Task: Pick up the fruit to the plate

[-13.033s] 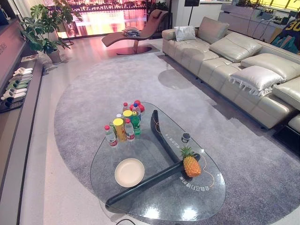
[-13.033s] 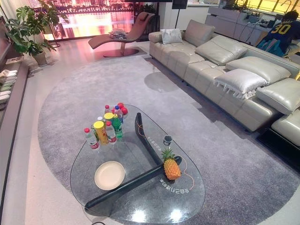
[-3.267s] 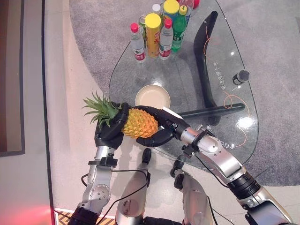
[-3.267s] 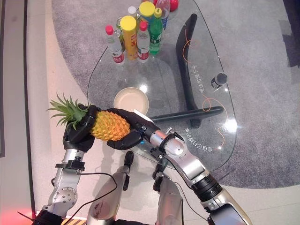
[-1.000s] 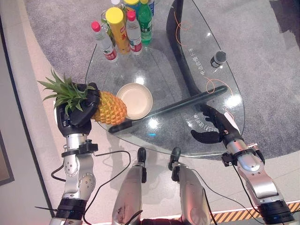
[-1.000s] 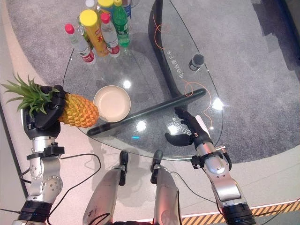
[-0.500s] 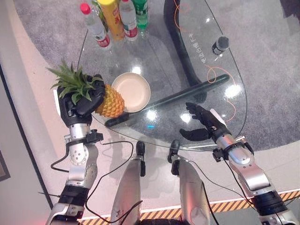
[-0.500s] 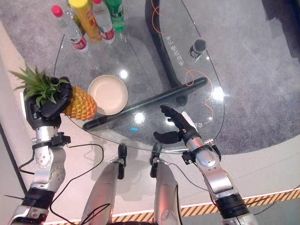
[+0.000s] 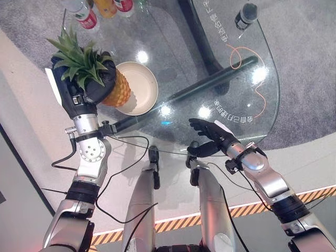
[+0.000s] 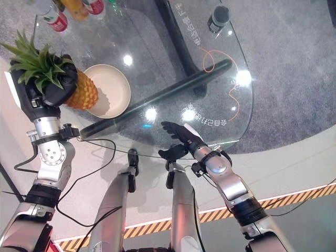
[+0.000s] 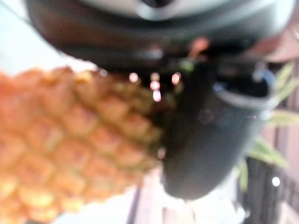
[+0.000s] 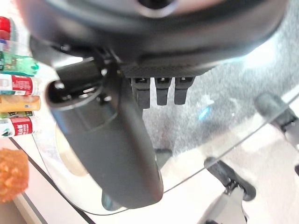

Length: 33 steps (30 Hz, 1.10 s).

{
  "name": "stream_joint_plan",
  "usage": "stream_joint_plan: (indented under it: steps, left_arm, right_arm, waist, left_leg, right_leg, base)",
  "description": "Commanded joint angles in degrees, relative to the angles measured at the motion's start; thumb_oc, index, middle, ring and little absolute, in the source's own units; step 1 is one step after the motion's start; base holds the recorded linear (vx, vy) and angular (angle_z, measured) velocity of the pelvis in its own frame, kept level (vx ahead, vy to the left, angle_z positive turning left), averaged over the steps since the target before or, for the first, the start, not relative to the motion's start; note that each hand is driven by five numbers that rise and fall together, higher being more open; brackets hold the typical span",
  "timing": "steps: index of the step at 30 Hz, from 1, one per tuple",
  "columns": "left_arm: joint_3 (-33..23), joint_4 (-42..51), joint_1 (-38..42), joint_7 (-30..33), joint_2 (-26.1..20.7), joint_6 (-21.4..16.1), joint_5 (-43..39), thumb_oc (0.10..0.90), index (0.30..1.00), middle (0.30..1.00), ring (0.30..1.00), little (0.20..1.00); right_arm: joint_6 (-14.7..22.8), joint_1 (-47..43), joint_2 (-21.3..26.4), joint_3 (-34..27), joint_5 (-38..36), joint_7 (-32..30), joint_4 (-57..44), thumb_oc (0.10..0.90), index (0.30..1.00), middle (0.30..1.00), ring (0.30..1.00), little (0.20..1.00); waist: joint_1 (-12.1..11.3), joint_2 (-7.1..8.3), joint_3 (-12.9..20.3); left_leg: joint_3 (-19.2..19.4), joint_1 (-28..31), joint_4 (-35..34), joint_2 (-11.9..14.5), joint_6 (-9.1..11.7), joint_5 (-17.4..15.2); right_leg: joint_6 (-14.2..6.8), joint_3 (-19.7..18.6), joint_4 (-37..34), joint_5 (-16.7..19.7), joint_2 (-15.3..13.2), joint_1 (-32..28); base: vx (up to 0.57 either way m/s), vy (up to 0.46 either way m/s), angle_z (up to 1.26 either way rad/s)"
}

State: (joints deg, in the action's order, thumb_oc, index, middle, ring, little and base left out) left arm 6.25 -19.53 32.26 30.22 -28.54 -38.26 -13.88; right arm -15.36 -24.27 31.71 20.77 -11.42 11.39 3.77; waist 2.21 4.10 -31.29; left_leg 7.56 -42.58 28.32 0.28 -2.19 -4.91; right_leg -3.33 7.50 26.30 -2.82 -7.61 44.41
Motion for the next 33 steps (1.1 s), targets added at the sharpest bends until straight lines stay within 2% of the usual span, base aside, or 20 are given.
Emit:
stream_joint_plan:
  steps: [1,4,7,15,21,33]
  left_arm:
    - [-1.2,4.5,7.0,5.9,-2.4,-10.7,6.7,0.100,0.300,0.300,0.300,0.200]
    - [-1.1,3.6,7.9,8.3,-2.2,-11.6,7.5,0.100,0.300,0.300,0.300,0.200]
    - [-1.1,1.4,10.1,15.3,-1.8,-12.7,12.5,0.100,0.300,0.300,0.300,0.200]
    - [0.4,-4.7,15.2,22.8,-2.0,-10.3,17.0,0.100,0.300,0.300,0.300,0.200]
    - [1.8,-9.9,17.2,24.5,-1.8,-11.2,15.3,0.100,0.300,0.300,0.300,0.200]
    - [4.0,-15.5,20.6,24.0,-1.4,-13.1,12.3,0.100,0.300,0.300,0.300,0.200]
  right_arm:
    - [1.1,-1.2,2.8,0.7,-2.6,2.7,-4.9,0.800,0.900,0.900,0.900,0.900]
    - [0.7,-1.9,2.8,1.2,-2.8,3.2,-4.6,0.800,0.900,0.900,0.900,0.900]
    - [-0.3,-3.5,2.9,2.5,-2.9,4.3,-3.7,0.800,0.900,0.900,0.900,0.900]
    - [-0.5,-6.9,3.2,4.3,-4.1,3.7,-1.7,0.800,0.900,0.900,0.900,0.900]
    - [1.2,-8.1,3.5,4.9,-3.7,3.6,-0.1,0.800,0.900,0.900,0.900,0.900]
    - [3.4,-9.7,4.0,5.6,-4.2,3.1,1.3,0.800,0.900,0.900,0.900,0.900]
  waist:
    - [-1.0,-1.43,1.5]
    - [-0.9,-1.39,1.5]
    - [-0.5,-1.32,1.5]
    - [0.4,-1.07,1.5]
    - [1.3,-0.73,1.5]
    - [2.1,-0.37,1.5]
  left_leg:
    - [2.2,1.3,-1.7,-3.4,0.0,-2.6]
    - [2.3,0.5,-1.8,-3.6,0.1,-2.5]
    - [2.3,-1.5,-1.7,-4.2,0.4,-2.2]
    - [2.5,-6.2,-1.7,-5.1,1.1,-0.9]
    - [2.6,-9.4,-1.7,-5.7,1.6,0.0]
    - [2.2,-13.2,-1.6,-5.6,3.0,1.4]
  right_leg:
    - [-2.5,1.7,3.0,1.2,3.3,0.9]
    - [-2.4,1.7,2.8,1.4,3.4,1.6]
    - [-2.1,1.4,2.0,2.0,4.0,3.4]
    - [-1.3,1.3,1.1,3.1,5.3,7.6]
    - [-0.7,1.3,0.3,3.9,6.3,10.4]
    - [-0.5,1.6,0.4,4.6,6.8,13.9]
  base:
    - [0.00,0.049,-0.03]
    - [0.00,0.039,-0.01]
    - [0.00,0.074,-0.02]
    - [-0.01,0.047,-0.08]
    - [-0.03,0.037,-0.02]
    - [0.00,0.000,0.00]
